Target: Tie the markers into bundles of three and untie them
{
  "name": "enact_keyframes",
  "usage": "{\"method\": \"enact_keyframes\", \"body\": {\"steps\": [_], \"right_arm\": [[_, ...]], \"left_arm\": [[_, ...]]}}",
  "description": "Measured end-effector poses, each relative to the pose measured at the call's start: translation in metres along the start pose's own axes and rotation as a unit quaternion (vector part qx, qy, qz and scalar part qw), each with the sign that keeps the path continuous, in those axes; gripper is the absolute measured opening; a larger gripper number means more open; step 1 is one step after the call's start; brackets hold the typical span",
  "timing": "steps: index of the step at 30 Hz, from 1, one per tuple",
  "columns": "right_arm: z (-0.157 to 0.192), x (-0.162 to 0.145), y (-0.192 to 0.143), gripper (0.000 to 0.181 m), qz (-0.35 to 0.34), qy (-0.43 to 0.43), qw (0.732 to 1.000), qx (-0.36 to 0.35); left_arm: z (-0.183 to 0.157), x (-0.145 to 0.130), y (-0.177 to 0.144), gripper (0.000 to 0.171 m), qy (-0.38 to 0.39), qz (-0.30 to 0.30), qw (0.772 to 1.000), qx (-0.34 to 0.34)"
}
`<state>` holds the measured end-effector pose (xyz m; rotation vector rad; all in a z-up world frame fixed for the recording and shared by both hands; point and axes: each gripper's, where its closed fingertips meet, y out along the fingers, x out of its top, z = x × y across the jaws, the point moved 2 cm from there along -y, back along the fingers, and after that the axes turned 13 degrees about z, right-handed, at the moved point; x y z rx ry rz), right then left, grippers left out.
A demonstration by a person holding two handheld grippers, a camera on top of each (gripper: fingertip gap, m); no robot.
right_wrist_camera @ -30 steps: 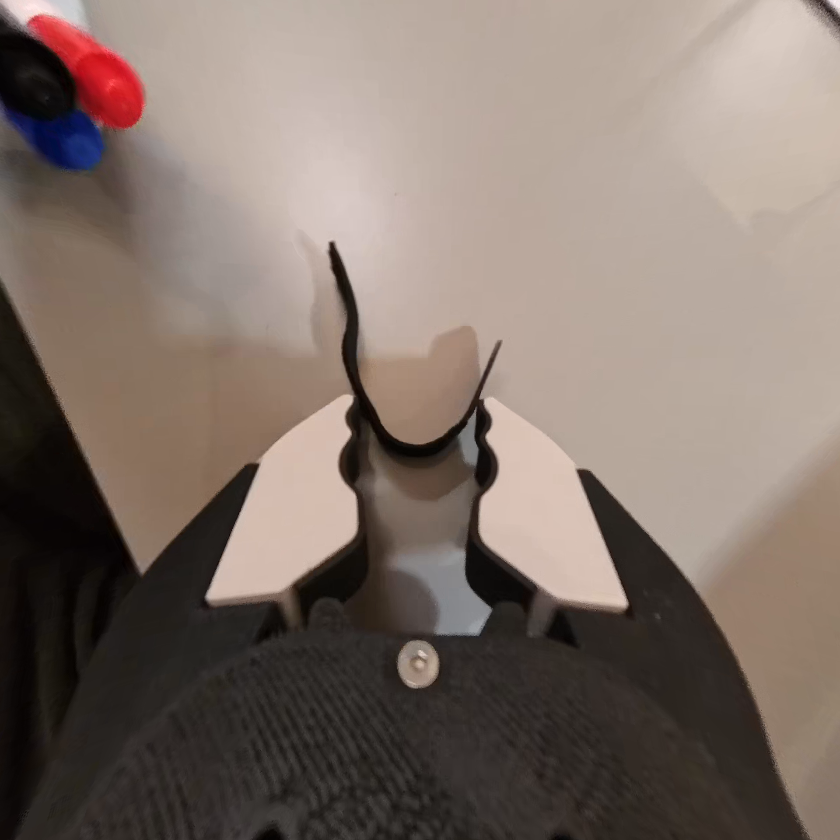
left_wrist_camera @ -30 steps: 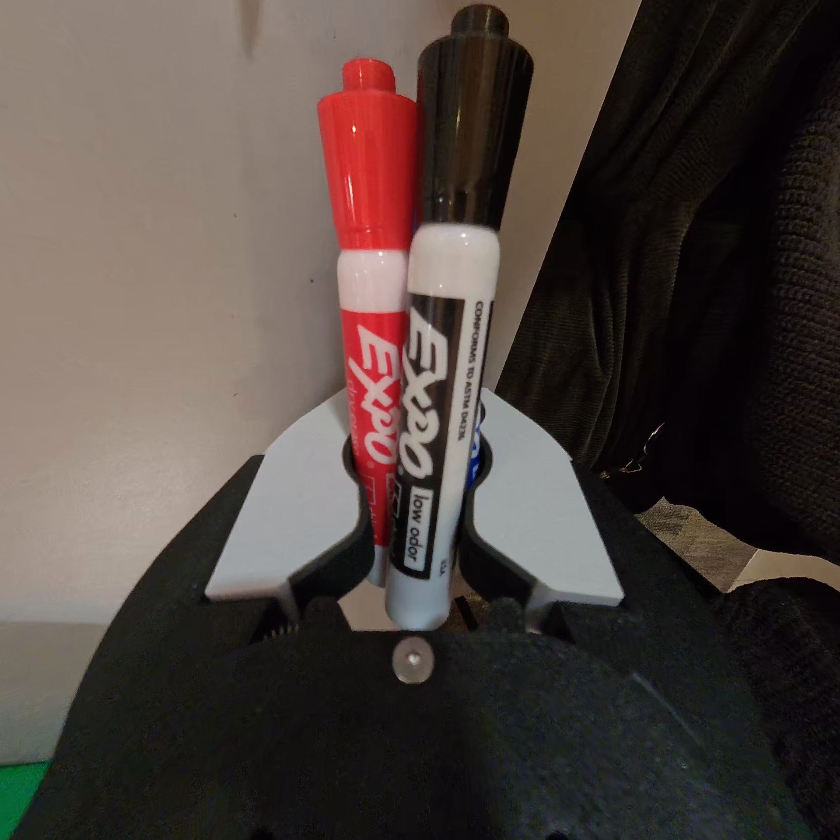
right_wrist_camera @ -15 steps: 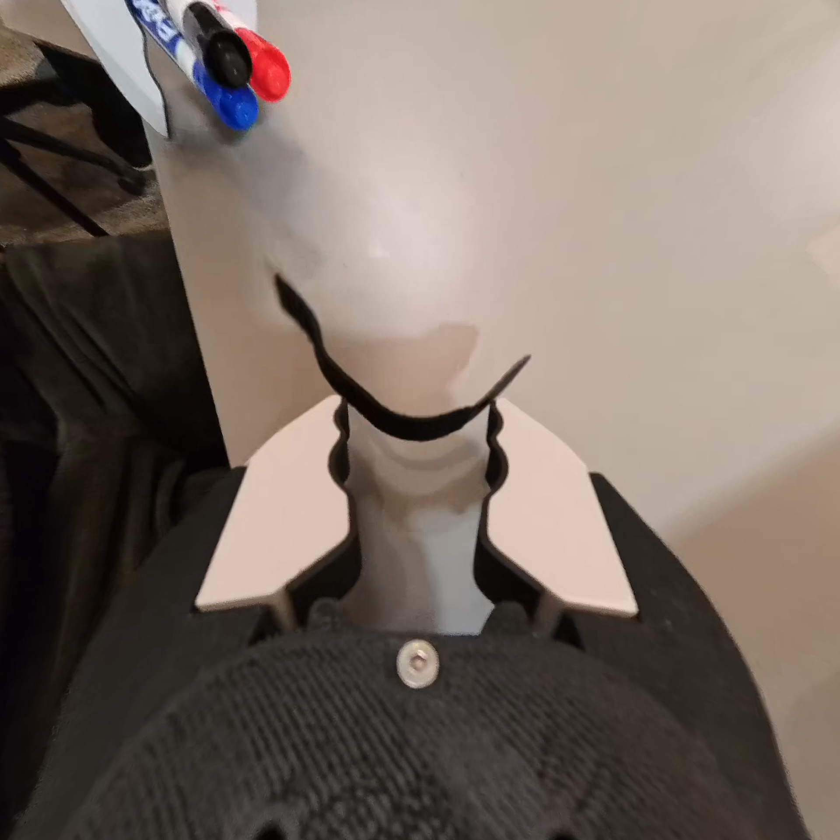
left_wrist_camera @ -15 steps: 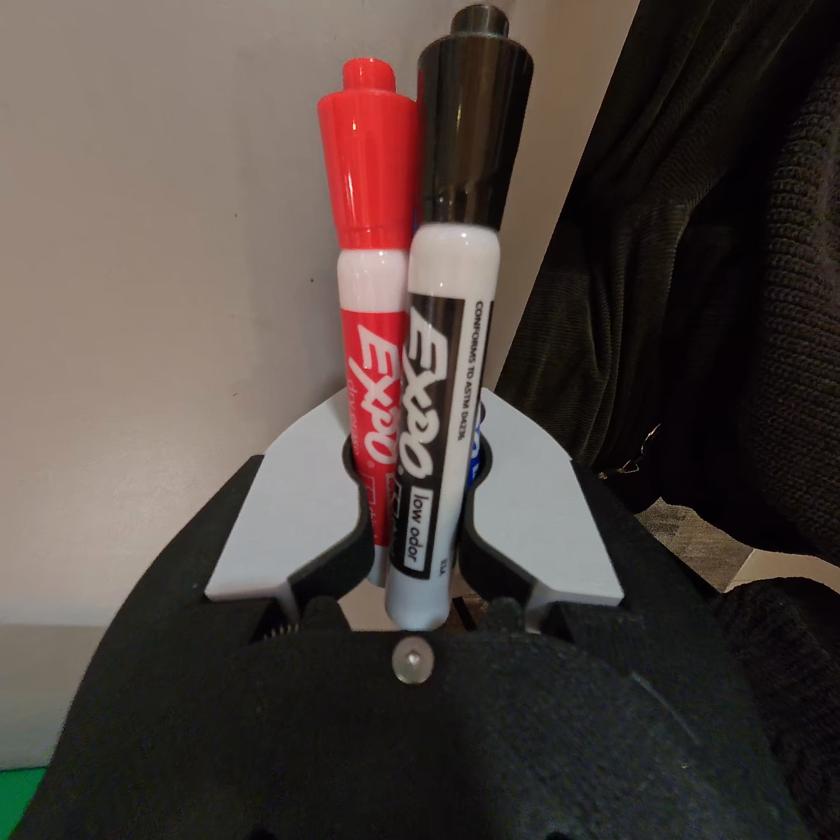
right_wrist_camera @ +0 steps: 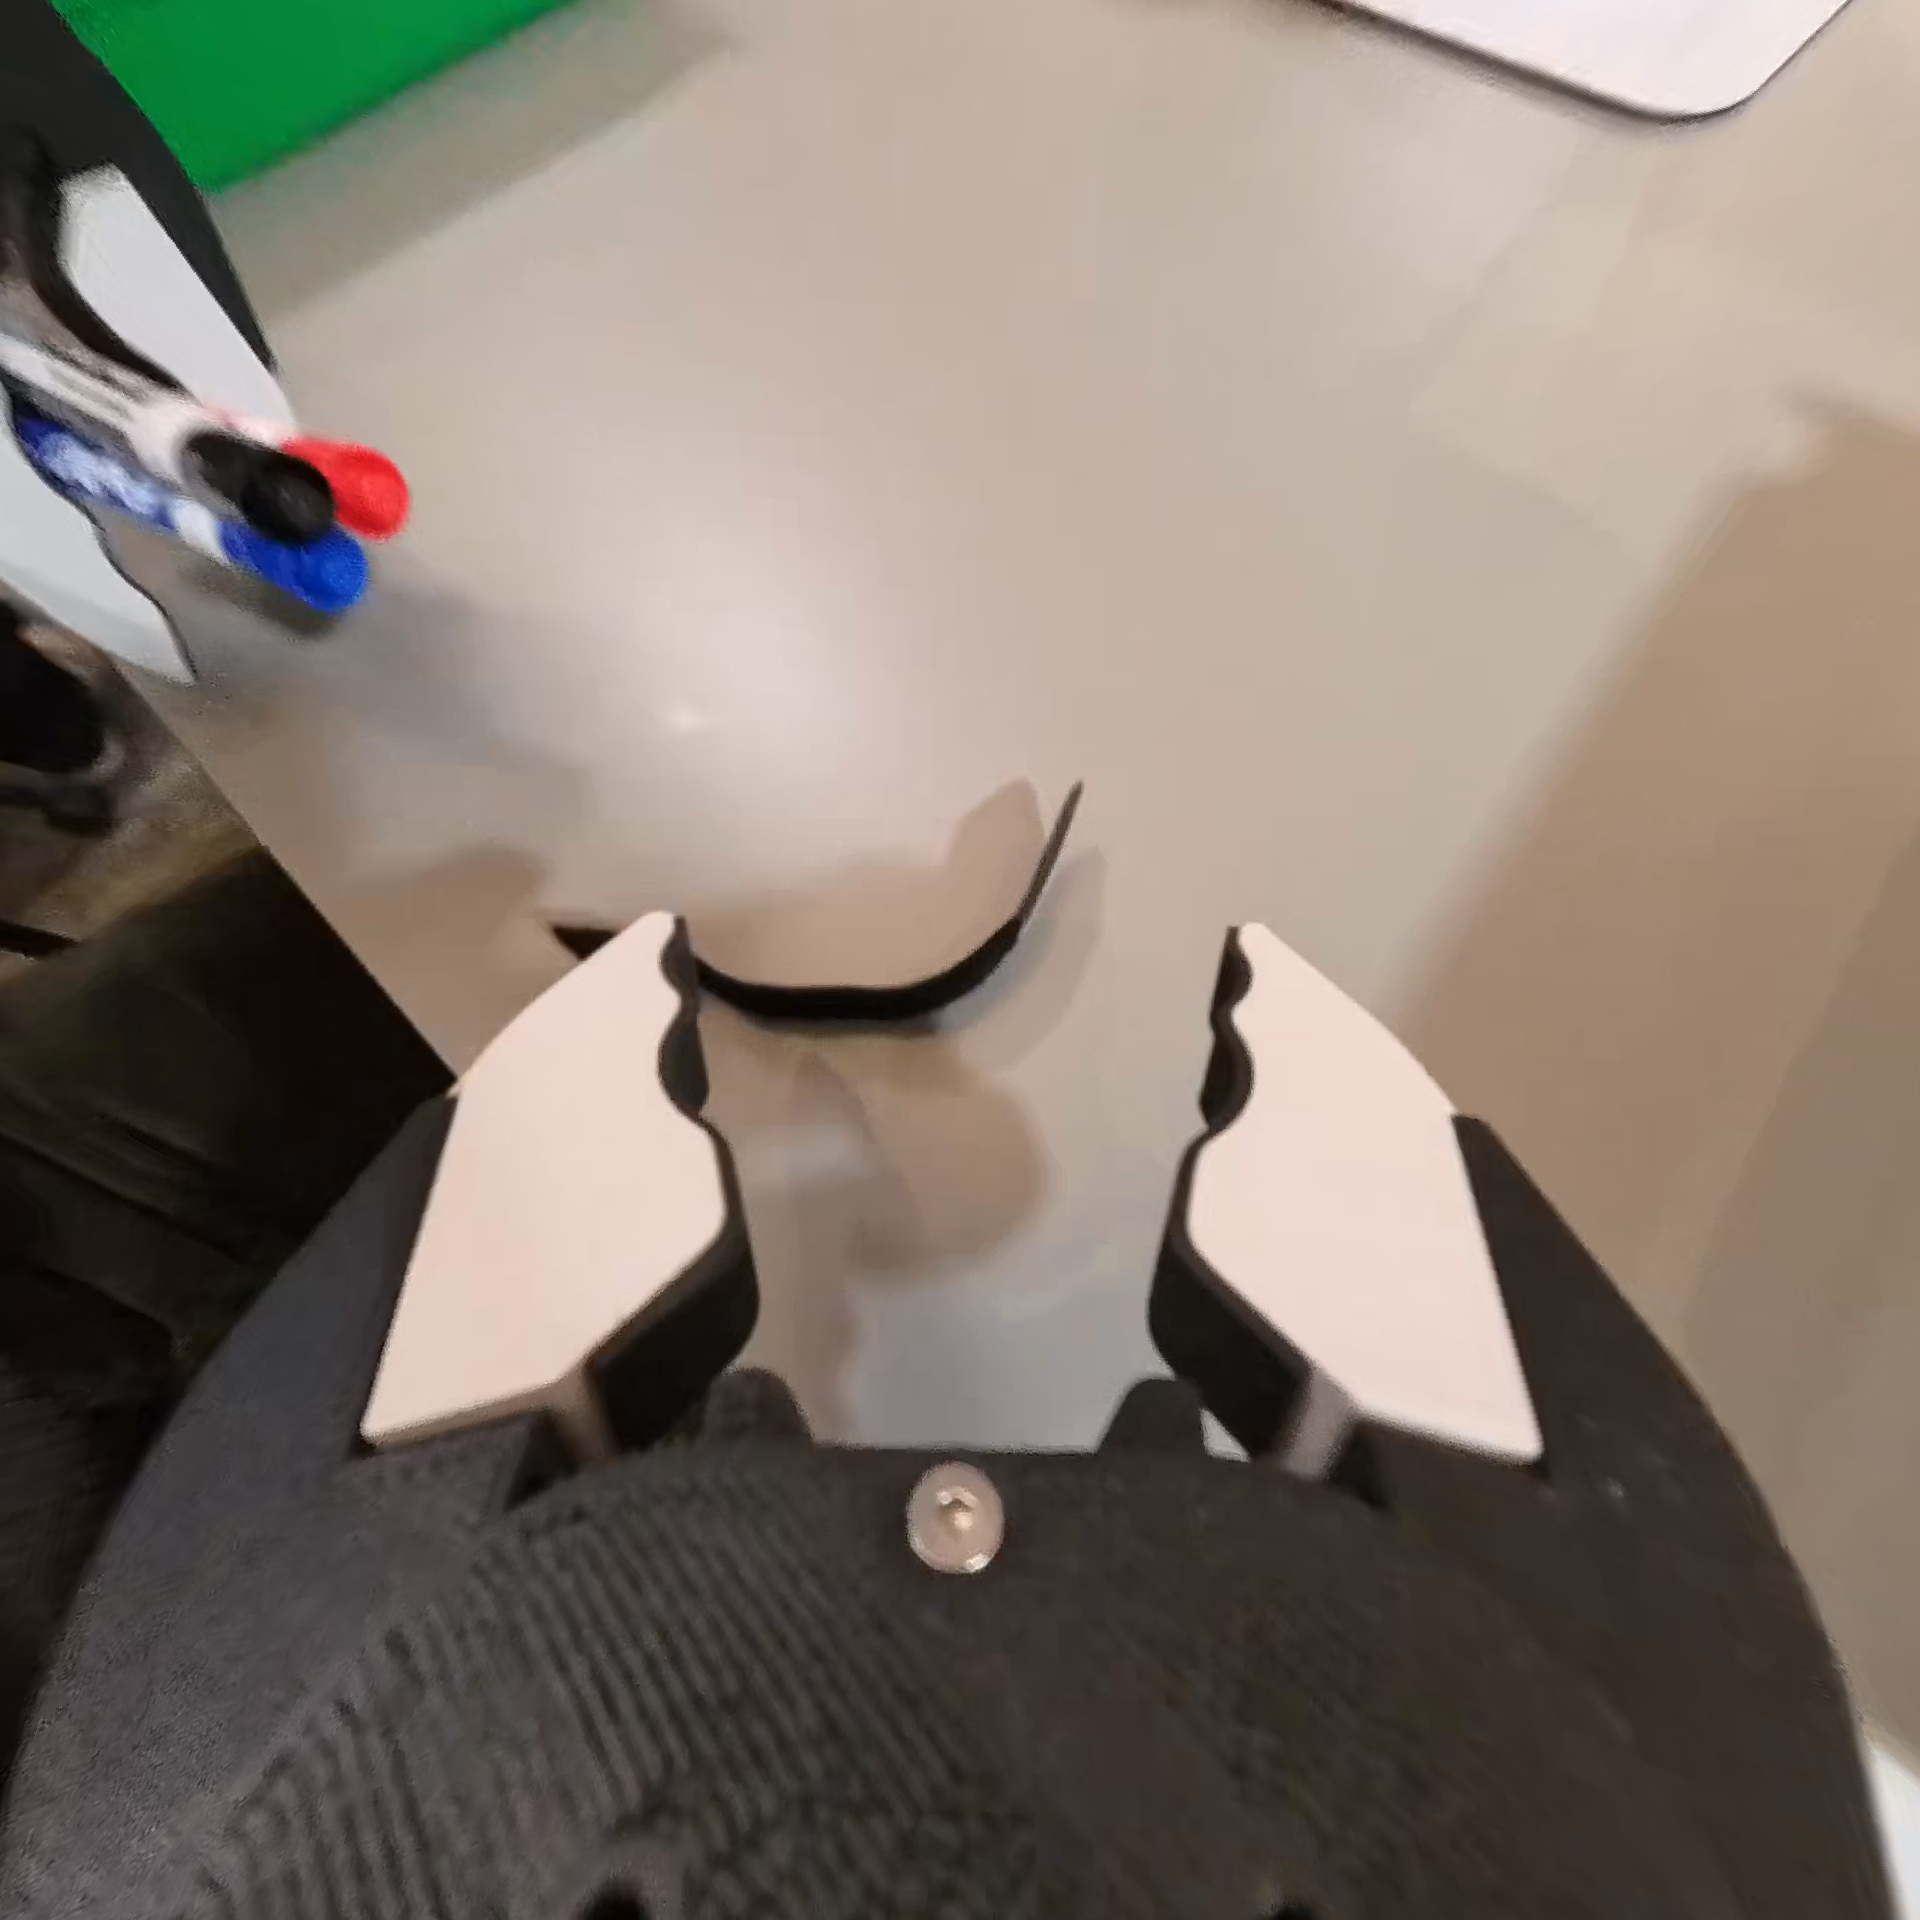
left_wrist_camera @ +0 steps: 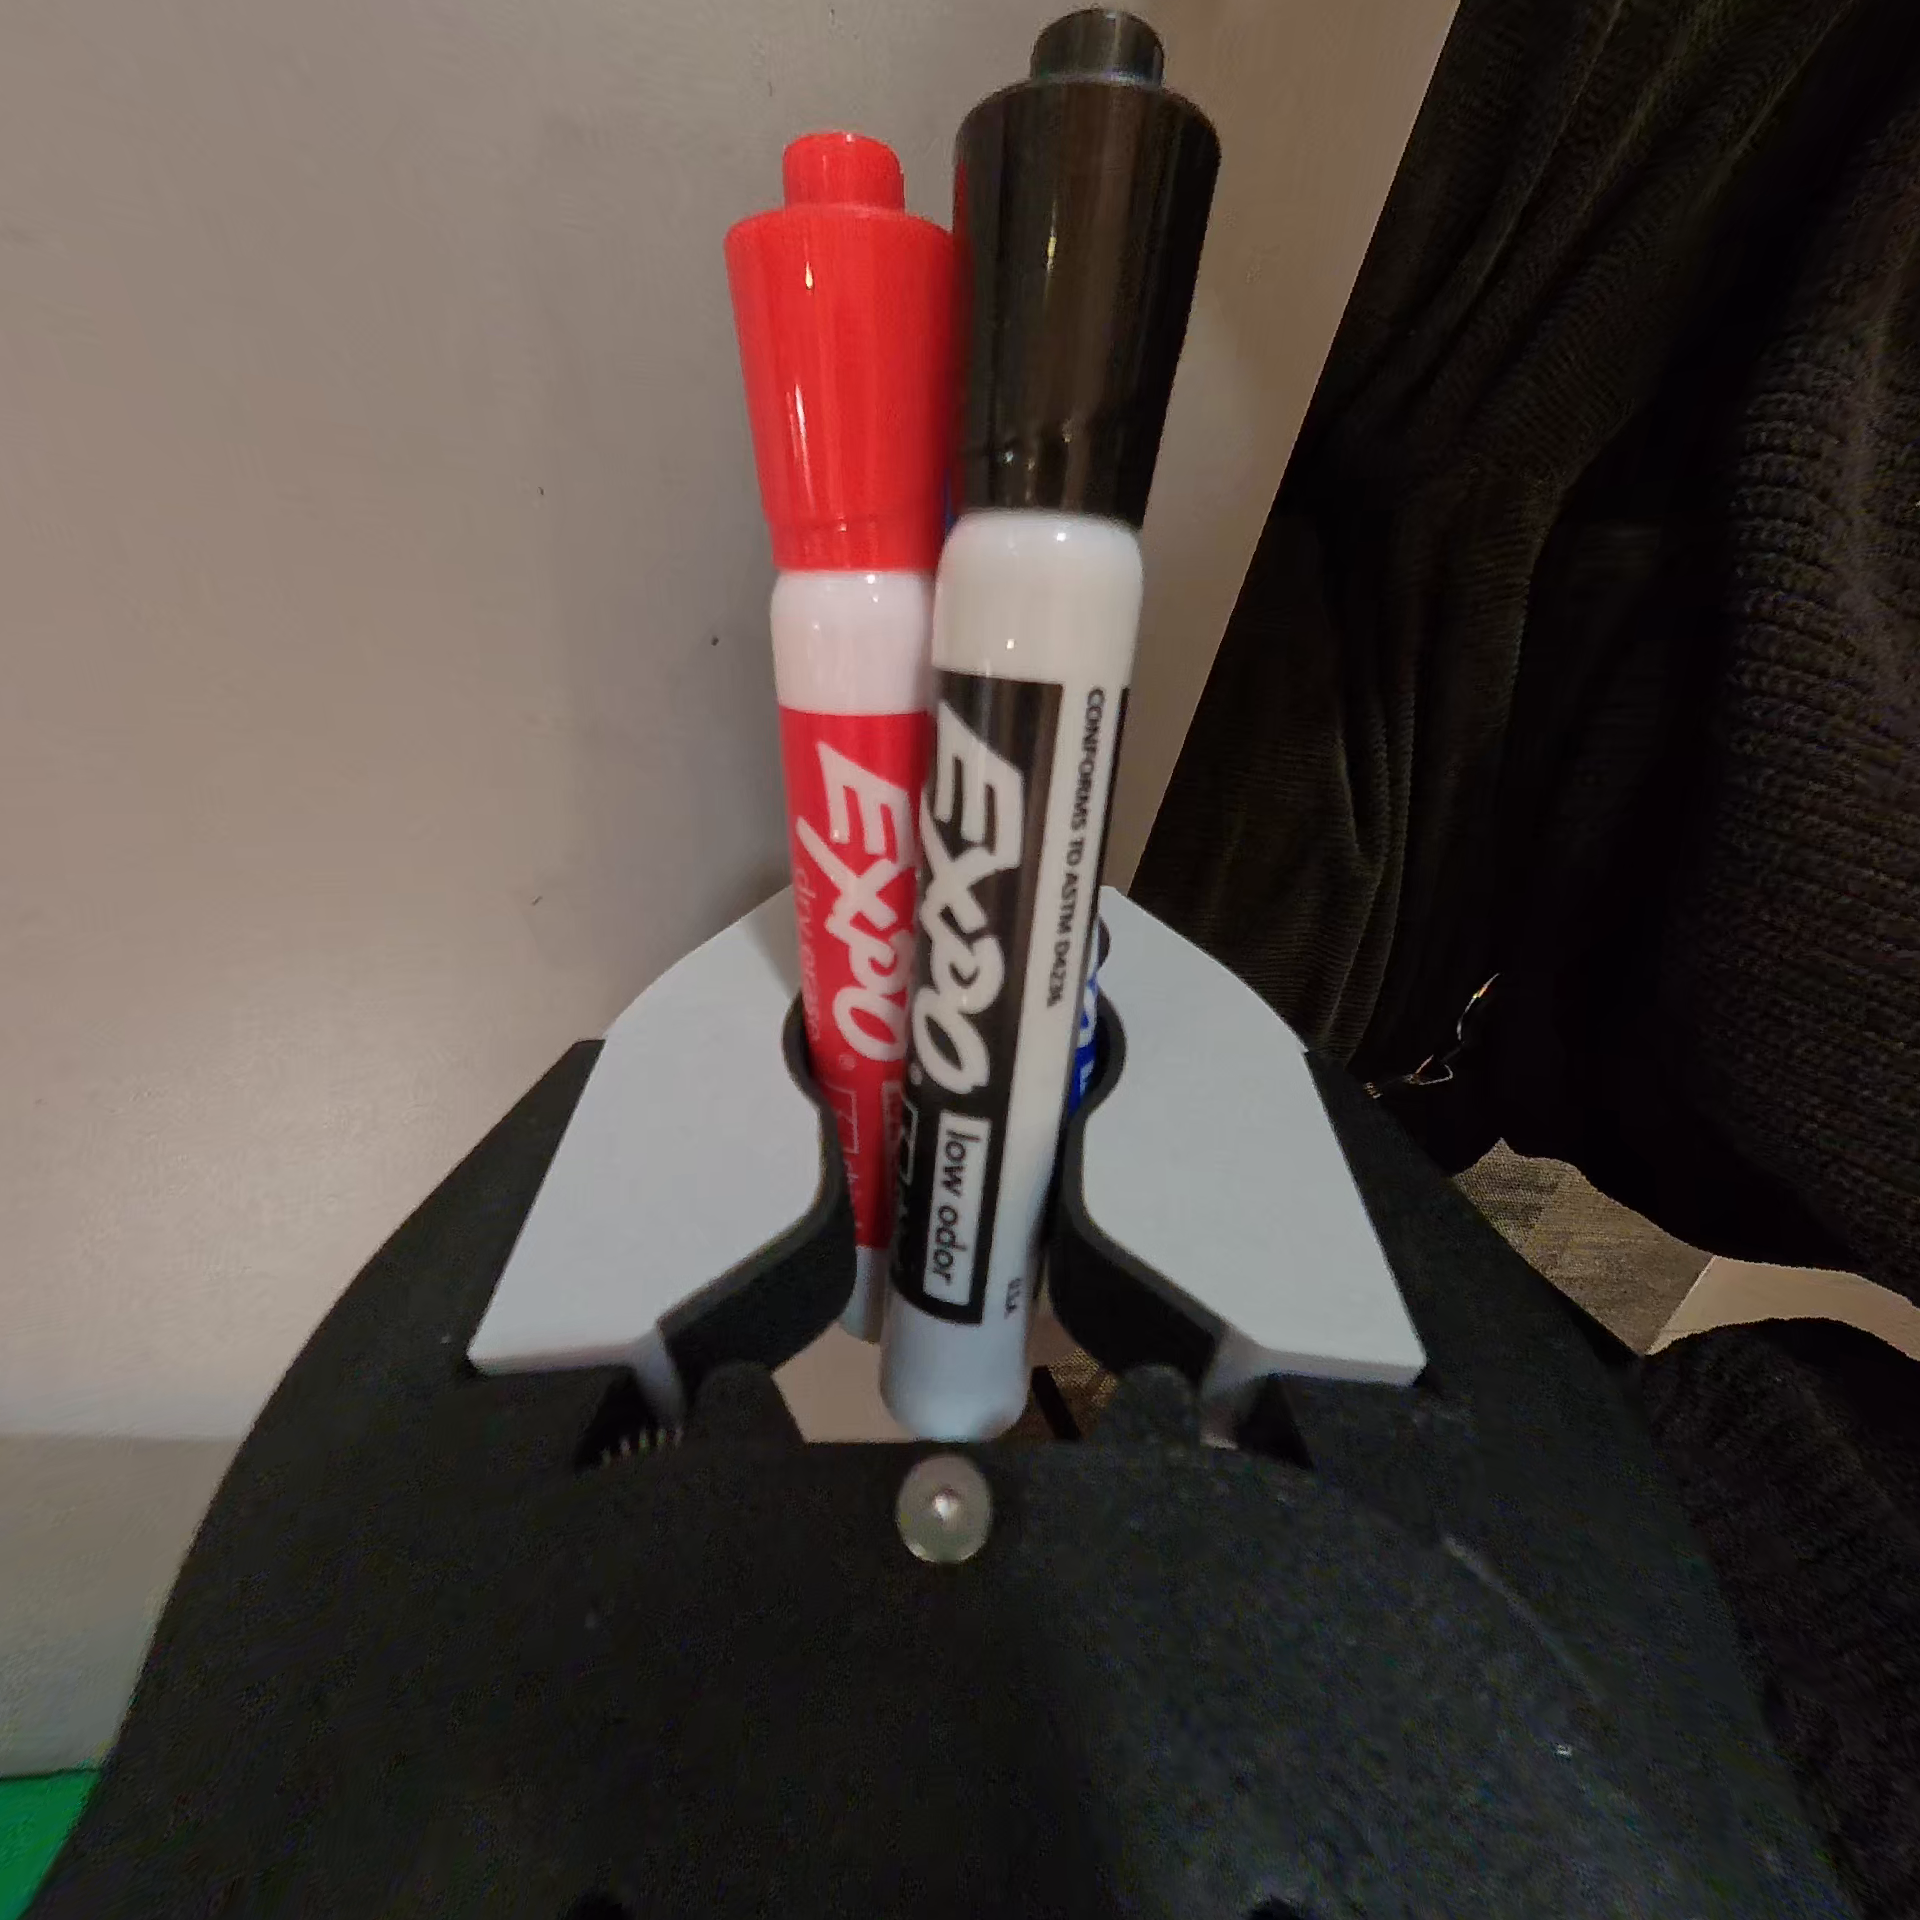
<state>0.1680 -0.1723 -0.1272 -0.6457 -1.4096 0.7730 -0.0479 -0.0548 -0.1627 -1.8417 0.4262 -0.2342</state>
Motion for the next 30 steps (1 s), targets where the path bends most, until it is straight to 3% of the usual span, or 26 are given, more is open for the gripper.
{"method": "enact_keyframes", "body": {"steps": [6,15,20,27,30], "right_arm": [[0.013,-0.017,0.027,0.098,0.064,-0.047,0.997,-0.017],[0.024,-0.003,0.042,0.094,0.067,-0.047,0.996,-0.046],[0.023,-0.003,0.053,0.093,0.080,-0.042,0.996,-0.024],[0.023,-0.003,0.053,0.055,0.071,-0.045,0.996,0.000],[0.023,-0.004,0.052,0.056,0.071,-0.050,0.996,0.005]], "left_arm": [[0.000,0.000,0.000,0.045,-0.001,0.003,1.000,0.003],[0.000,0.000,0.000,0.045,-0.002,0.008,1.000,0.008],[0.000,0.000,0.000,0.046,-0.002,0.011,1.000,0.012],[0.000,0.000,0.000,0.046,-0.002,0.010,1.000,0.010],[0.000,0.000,0.000,0.045,-0.002,0.010,1.000,0.010]]}}
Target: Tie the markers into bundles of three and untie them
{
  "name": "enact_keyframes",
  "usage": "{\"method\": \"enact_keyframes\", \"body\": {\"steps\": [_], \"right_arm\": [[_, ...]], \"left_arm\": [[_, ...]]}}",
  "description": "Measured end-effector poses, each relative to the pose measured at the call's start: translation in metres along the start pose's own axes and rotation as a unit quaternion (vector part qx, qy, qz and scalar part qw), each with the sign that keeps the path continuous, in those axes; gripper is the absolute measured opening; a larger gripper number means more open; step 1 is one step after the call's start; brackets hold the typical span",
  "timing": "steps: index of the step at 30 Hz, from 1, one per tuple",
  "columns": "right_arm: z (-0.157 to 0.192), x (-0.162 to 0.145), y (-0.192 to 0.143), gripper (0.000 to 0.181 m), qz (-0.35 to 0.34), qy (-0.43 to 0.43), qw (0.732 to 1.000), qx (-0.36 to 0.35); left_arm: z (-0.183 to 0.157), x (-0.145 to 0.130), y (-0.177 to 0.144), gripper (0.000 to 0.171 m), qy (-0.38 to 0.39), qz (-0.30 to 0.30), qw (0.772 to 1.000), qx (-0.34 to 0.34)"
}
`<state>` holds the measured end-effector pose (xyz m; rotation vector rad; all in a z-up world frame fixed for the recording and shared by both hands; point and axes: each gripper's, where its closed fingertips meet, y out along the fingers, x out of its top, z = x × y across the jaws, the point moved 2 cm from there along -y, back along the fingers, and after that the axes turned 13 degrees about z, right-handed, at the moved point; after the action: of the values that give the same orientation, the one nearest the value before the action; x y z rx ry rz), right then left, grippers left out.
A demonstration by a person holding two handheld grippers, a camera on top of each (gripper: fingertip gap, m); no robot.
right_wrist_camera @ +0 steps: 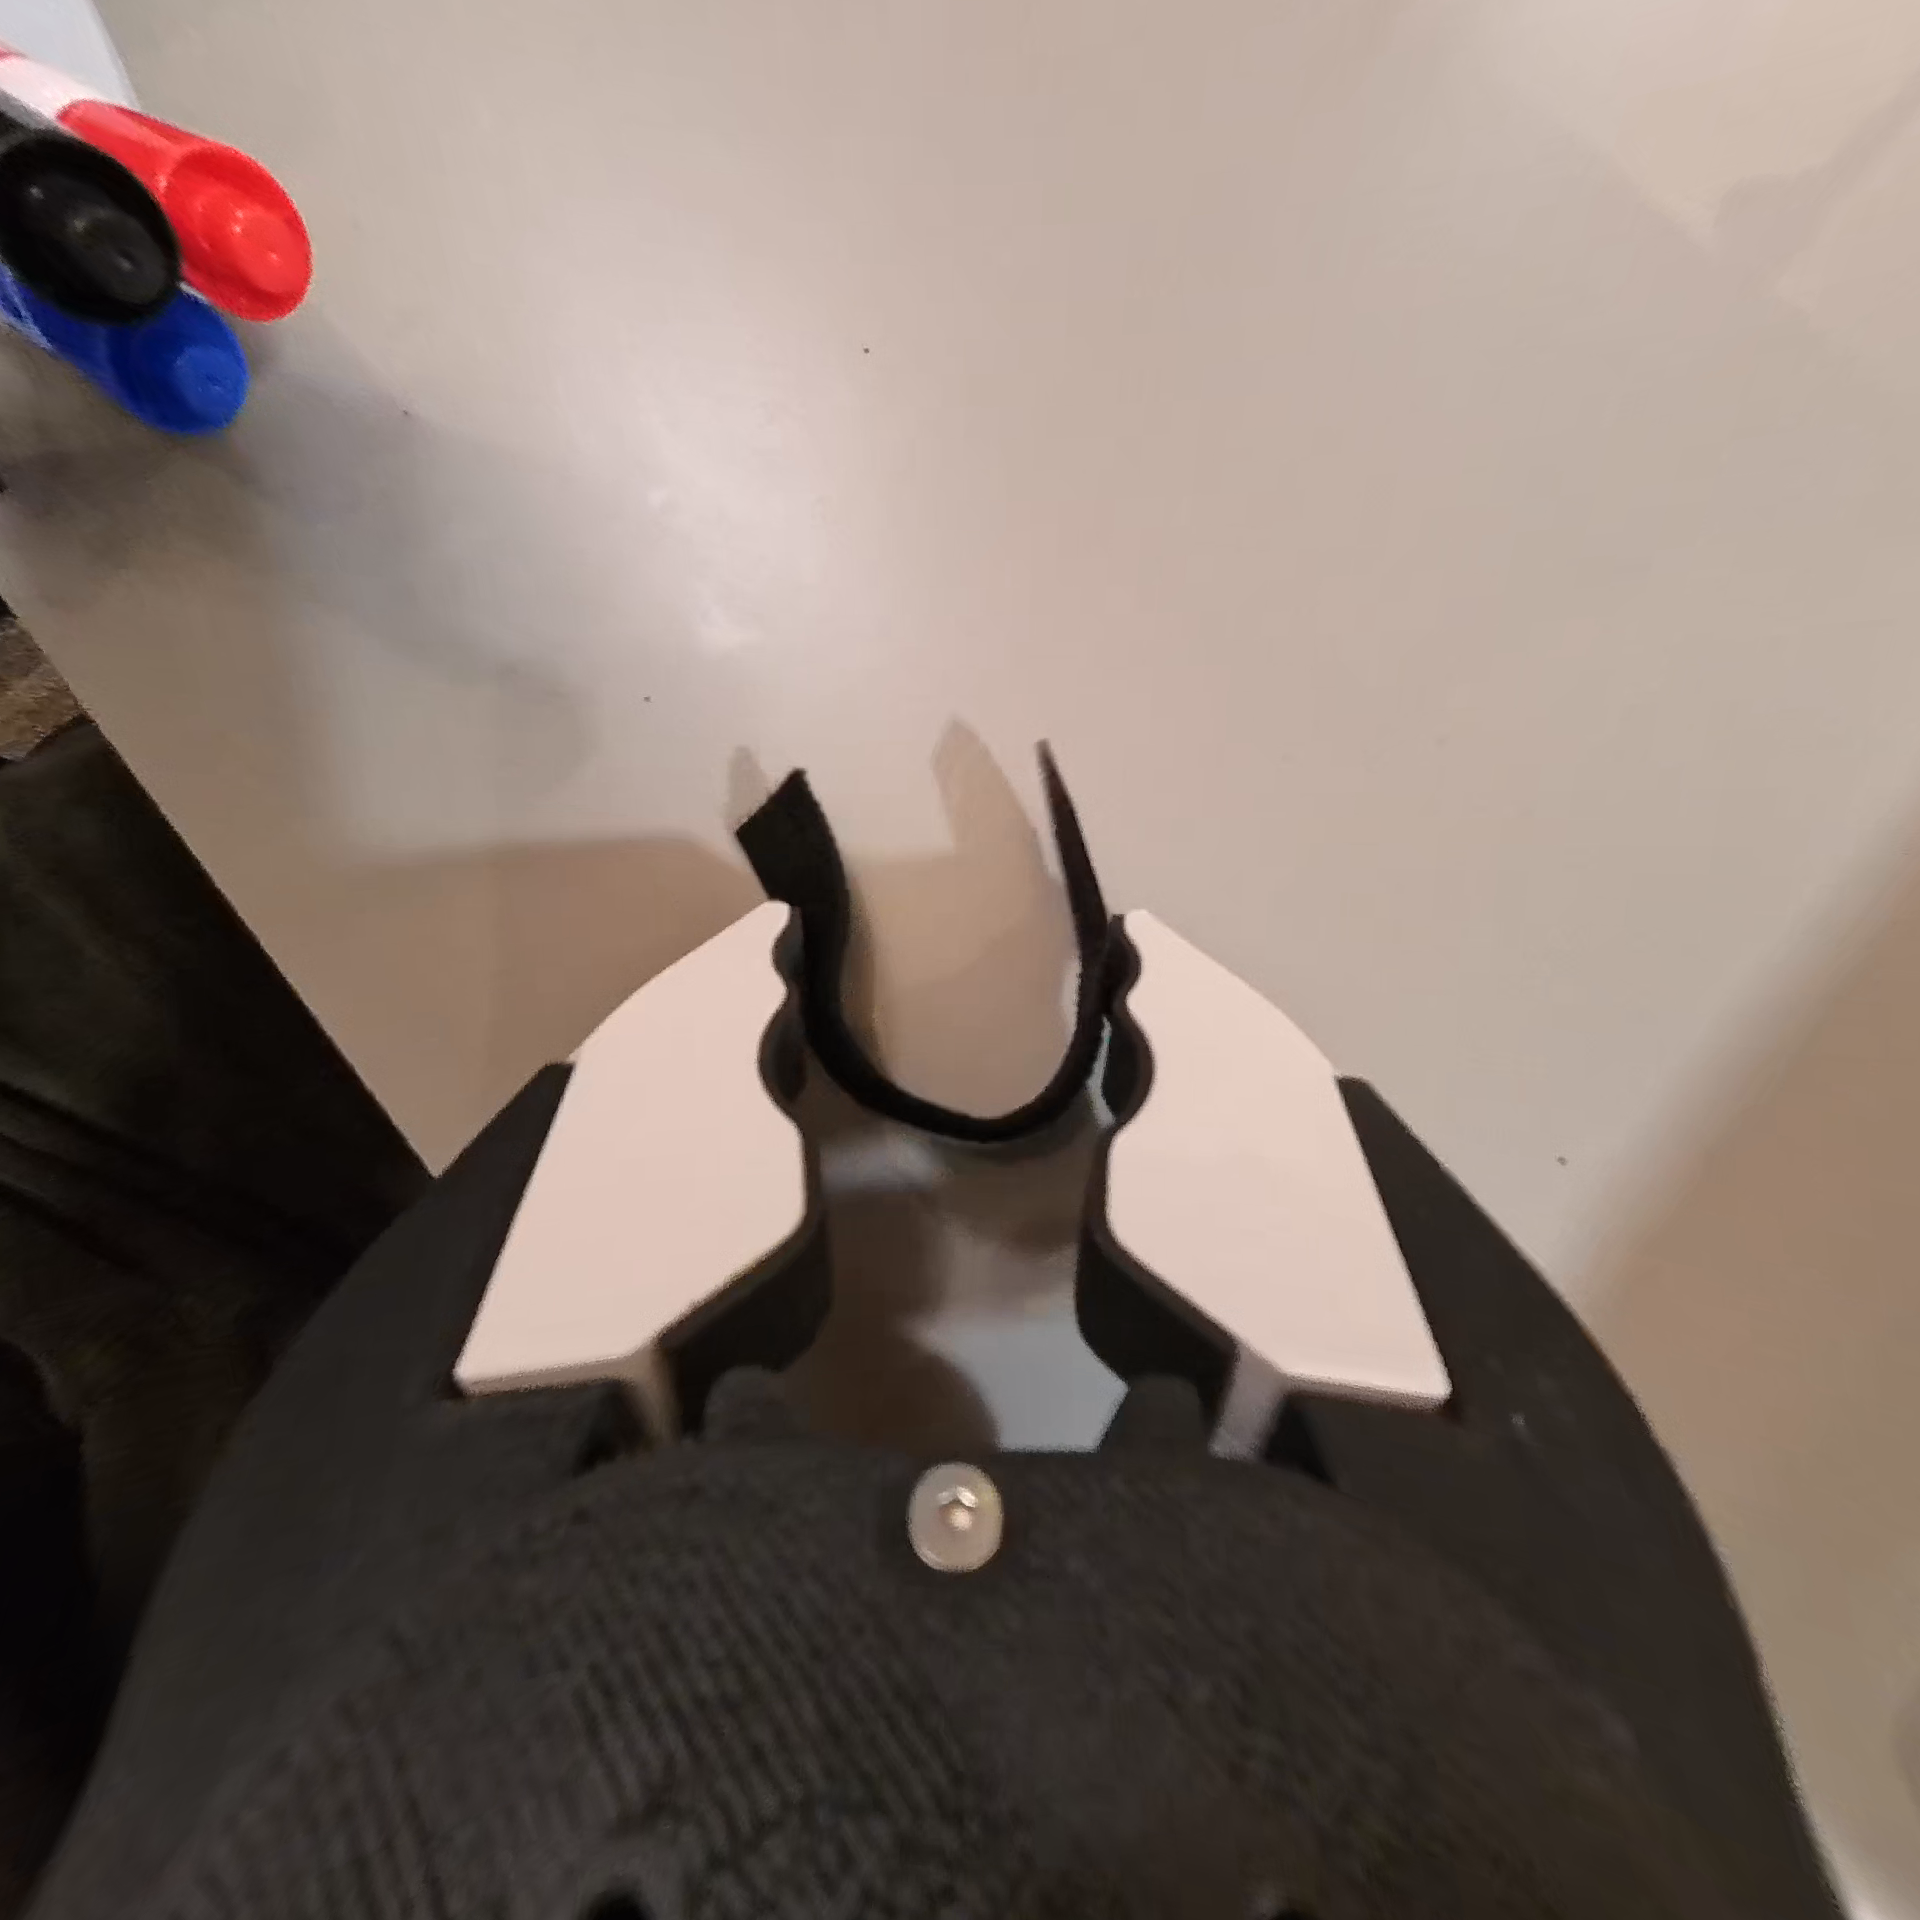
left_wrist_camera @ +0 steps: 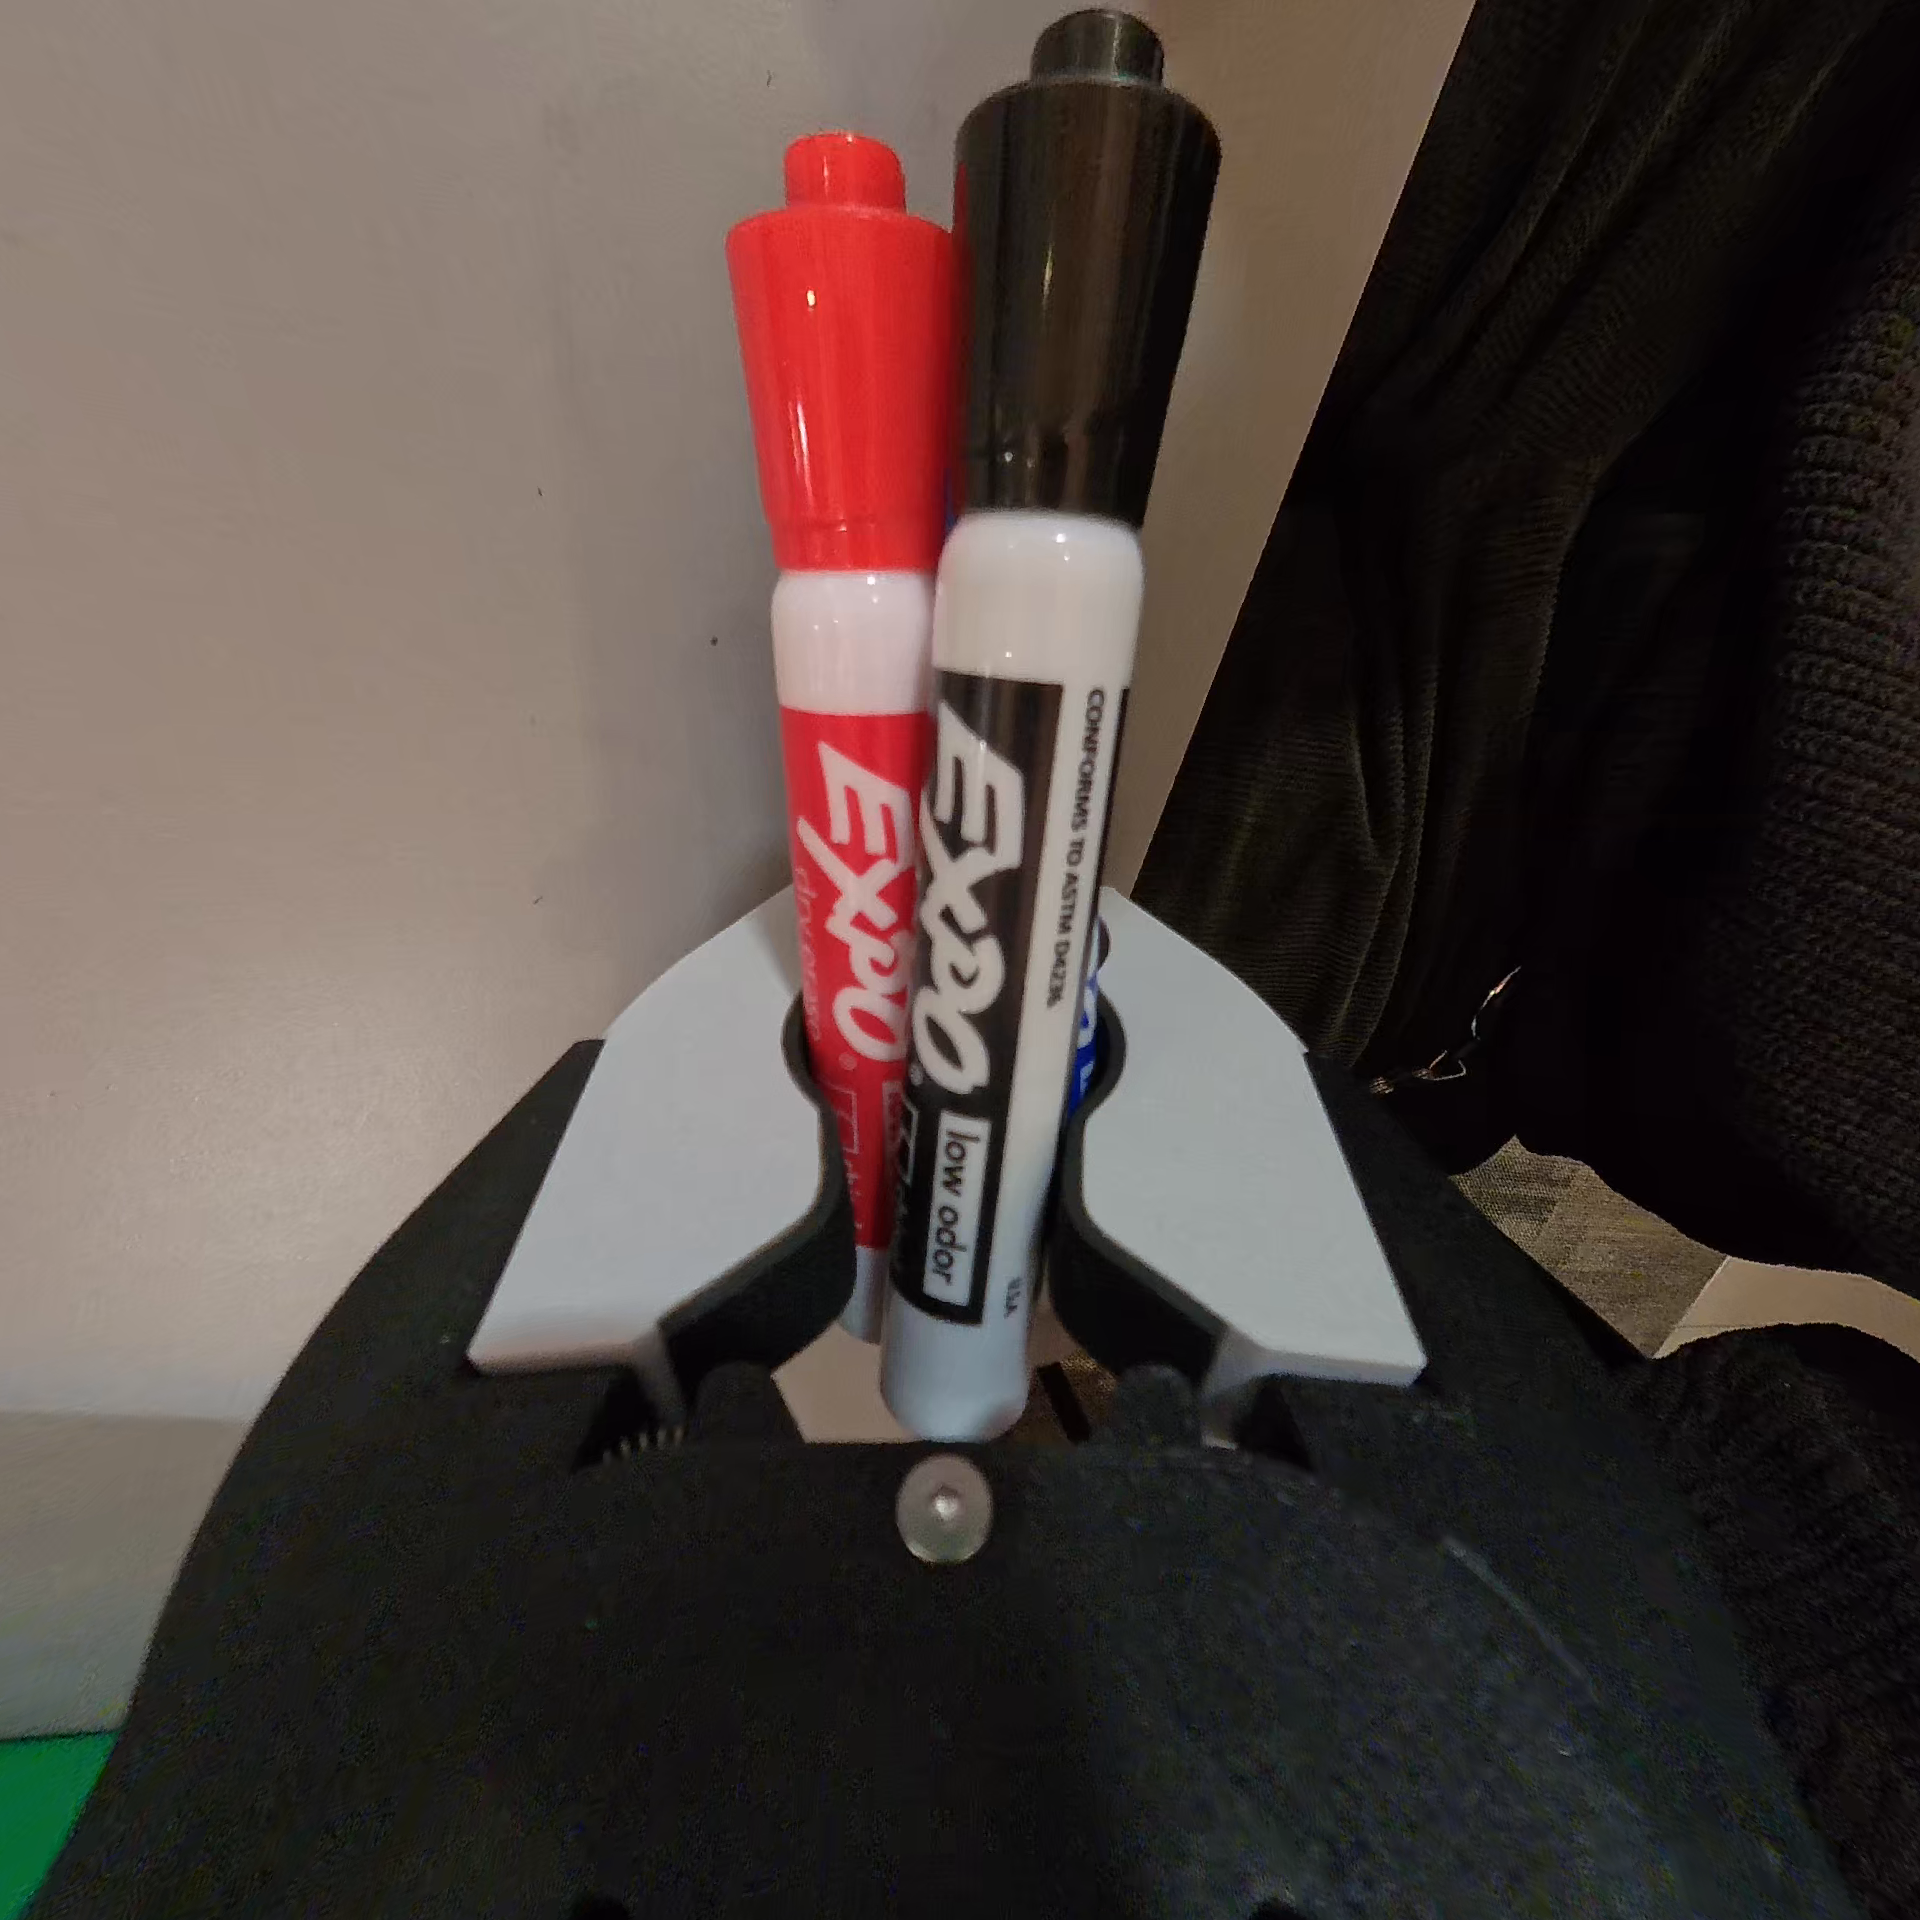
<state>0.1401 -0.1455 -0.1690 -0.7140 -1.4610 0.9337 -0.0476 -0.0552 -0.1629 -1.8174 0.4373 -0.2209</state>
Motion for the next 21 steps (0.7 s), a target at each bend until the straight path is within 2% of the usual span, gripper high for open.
{"method": "enact_keyframes", "body": {"steps": [6,16,21], "right_arm": [[-0.002,-0.009,-0.005,0.055,0.013,-0.006,1.000,-0.007],[-0.005,-0.024,-0.013,0.065,0.033,-0.022,0.999,0.006],[-0.005,-0.025,-0.016,0.060,0.029,-0.044,0.999,0.003]], "left_arm": [[0.000,0.000,0.000,0.045,0.000,-0.003,1.000,-0.003],[0.000,0.000,0.000,0.045,-0.001,-0.003,1.000,-0.004],[0.000,0.000,0.000,0.045,-0.002,-0.005,1.000,-0.006]]}}
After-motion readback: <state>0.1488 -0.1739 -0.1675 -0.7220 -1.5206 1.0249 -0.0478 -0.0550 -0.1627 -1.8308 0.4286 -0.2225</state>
